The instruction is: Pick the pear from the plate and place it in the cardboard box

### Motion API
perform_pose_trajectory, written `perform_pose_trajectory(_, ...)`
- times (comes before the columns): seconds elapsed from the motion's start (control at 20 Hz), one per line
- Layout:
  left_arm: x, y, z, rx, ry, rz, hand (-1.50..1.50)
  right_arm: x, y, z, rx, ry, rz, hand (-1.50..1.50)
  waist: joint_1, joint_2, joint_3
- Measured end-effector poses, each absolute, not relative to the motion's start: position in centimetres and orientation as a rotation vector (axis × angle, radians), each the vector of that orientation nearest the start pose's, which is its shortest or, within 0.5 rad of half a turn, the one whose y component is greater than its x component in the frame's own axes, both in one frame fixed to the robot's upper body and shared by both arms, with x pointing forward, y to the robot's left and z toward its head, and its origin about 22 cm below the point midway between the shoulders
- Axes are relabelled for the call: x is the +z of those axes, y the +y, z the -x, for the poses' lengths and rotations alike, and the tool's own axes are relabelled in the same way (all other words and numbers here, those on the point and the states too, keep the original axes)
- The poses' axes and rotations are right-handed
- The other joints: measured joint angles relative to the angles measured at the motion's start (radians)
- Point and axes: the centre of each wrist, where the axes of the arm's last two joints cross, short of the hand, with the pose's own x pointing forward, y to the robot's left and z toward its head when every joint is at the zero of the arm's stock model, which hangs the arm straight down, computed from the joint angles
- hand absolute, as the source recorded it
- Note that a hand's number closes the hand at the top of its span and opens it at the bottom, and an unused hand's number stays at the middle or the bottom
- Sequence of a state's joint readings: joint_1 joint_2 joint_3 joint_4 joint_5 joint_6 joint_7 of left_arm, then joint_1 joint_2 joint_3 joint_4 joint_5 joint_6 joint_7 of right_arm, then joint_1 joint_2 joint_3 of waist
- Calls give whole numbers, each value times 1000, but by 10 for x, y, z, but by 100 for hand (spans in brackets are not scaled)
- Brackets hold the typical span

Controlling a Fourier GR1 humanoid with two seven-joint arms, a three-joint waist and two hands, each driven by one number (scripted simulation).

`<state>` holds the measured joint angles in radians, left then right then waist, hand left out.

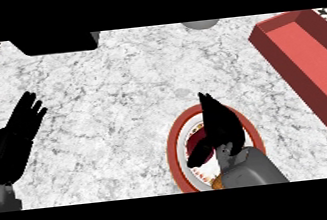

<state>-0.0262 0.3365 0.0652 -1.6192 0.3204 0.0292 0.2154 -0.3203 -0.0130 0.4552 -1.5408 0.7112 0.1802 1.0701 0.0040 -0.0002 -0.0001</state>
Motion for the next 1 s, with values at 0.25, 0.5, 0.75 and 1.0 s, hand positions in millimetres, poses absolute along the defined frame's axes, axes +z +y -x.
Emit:
perform_pose_trajectory(0.25,50,321,-242,47,-1443,-53,0,55,-89,-274,860,-810,645,-150,1,0,0)
perform_pose_trajectory(0.5,59,322,-245,44,-1444,-57,0,45,-86,-269,875,-789,639,-150,-2,0,0)
perform_pose_trajectory(0.75,55,324,-244,49,-1439,-51,0,31,-93,-268,866,-762,647,-150,-2,0,0)
perform_pose_trajectory(1.0,52,320,-248,42,-1440,-52,0,26,-94,-272,867,-791,665,150,-1,-2,0)
